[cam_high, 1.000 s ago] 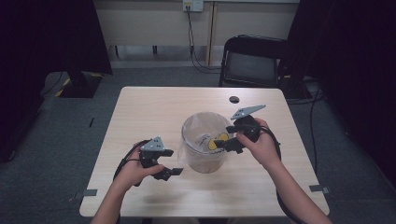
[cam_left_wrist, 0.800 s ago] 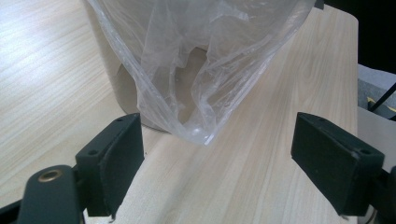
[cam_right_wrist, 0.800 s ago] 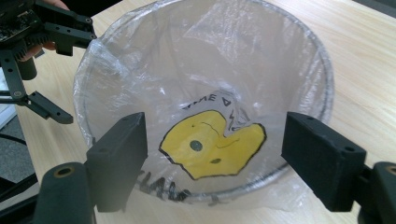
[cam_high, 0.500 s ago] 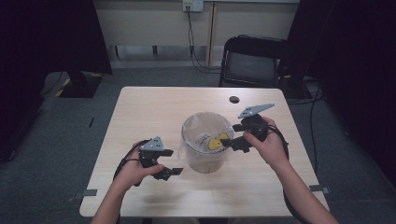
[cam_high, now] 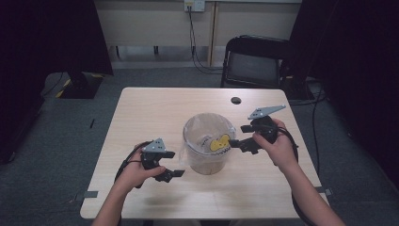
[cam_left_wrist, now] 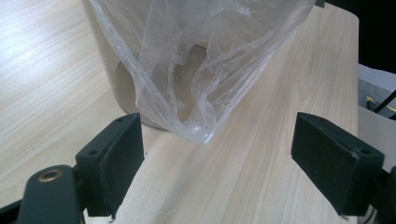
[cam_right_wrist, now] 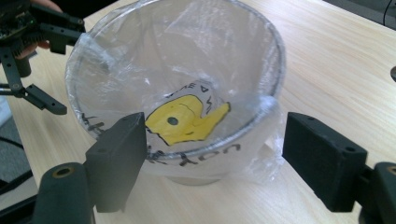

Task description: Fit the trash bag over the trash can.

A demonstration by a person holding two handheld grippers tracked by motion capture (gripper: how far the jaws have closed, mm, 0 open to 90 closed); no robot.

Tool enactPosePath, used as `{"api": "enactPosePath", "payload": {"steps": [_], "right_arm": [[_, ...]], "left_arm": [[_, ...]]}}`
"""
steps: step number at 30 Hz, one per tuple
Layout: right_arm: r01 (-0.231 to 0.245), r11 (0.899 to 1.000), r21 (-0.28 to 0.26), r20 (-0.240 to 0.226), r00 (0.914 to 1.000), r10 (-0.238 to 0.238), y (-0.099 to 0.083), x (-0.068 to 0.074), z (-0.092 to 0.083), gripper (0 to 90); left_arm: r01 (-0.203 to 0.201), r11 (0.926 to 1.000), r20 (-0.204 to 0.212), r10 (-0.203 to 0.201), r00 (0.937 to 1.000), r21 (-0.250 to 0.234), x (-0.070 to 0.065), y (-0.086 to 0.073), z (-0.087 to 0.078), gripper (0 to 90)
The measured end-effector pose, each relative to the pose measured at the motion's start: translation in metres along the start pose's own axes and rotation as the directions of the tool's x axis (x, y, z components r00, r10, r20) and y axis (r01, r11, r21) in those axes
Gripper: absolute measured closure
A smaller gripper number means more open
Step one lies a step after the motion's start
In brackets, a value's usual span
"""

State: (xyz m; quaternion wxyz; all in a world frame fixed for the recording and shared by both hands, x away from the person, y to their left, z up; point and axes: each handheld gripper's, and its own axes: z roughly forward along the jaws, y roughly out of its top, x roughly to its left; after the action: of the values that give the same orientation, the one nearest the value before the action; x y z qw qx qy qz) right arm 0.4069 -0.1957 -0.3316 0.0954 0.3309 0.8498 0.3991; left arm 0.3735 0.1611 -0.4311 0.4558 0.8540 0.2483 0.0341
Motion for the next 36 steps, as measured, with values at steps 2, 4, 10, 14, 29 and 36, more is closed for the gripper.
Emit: {"api": "enactPosePath", "payload": {"steps": [2, 4, 10, 14, 29, 36], "right_arm": [[-0.01, 1.0, -0.004, 0.002, 1.0, 0.01, -0.004, -0.003, -0.002, 21.4], [-0.015, 1.0, 0.0, 0.008, 0.9999, 0.015, -0.008, -0.006, -0.003, 21.5], [-0.031, 0.999, 0.013, 0.018, 0.9994, 0.031, -0.021, -0.013, -0.005, 21.5], [-0.048, 0.999, 0.014, 0.019, 0.9987, 0.048, -0.03, -0.018, -0.005, 21.5], [-0.104, 0.994, 0.018, 0.023, 0.9943, 0.104, -0.061, -0.029, 0.001, 21.6], [-0.126, 0.992, 0.017, 0.028, 0.9917, 0.125, -0.076, -0.034, 0.005, 21.9]], "left_arm": [[0.002, 1.0, 0.003, -0.002, 1.0, 0.002, 0.0, 0.0, 0.001, 16.6], [0.001, 1.0, 0.002, -0.001, 1.0, 0.005, 0.0, -0.001, 0.001, 16.6], [0.003, 0.9999, 0.0, -0.003, 1.0, 0.011, 0.001, -0.001, 0.001, 16.6], [0.004, 0.9999, 0.001, -0.004, 1.0, 0.01, 0.001, -0.002, 0.001, 16.6], [0.003, 0.9999, -0.004, -0.003, 1.0, 0.017, 0.001, -0.002, 0.001, 16.6], [0.004, 0.9999, -0.003, -0.004, 1.0, 0.014, 0.001, -0.002, 0.002, 16.6]]}}
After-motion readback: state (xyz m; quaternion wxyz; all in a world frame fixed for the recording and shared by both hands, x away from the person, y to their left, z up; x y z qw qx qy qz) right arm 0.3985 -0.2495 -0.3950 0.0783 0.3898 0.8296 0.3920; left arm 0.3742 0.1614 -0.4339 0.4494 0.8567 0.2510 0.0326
